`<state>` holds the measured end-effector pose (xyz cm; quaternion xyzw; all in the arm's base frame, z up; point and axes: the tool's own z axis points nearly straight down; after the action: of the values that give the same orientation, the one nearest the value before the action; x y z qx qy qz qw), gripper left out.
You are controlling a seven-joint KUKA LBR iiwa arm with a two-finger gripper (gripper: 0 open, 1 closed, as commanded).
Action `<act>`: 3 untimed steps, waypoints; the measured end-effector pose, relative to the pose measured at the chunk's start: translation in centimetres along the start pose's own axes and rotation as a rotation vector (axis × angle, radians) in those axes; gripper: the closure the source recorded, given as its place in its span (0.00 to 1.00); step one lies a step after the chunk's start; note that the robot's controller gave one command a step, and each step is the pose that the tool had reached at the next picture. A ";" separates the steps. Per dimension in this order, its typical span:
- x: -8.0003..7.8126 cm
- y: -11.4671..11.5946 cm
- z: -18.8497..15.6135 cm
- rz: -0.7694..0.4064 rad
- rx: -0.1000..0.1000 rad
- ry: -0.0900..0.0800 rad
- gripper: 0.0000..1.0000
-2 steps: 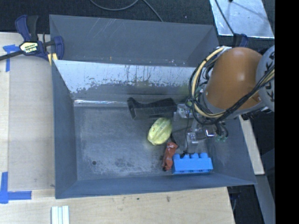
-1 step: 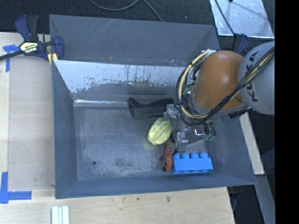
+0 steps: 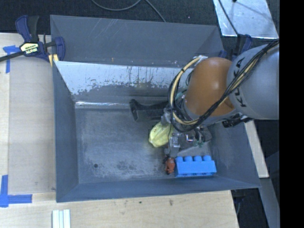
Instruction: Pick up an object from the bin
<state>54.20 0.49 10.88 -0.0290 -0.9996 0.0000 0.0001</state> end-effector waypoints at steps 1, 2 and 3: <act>-0.4 0.5 0.3 0.111 -0.002 -0.004 0.00; 0.9 -1.7 -0.2 -0.037 0.000 -0.010 1.00; 0.9 -1.7 -0.2 -0.037 0.000 -0.010 1.00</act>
Offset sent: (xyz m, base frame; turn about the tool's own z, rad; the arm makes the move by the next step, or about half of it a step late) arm -0.0128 -0.0153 -0.0008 -0.0377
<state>53.21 -1.12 11.06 -0.0106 -0.9999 0.0002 -0.0047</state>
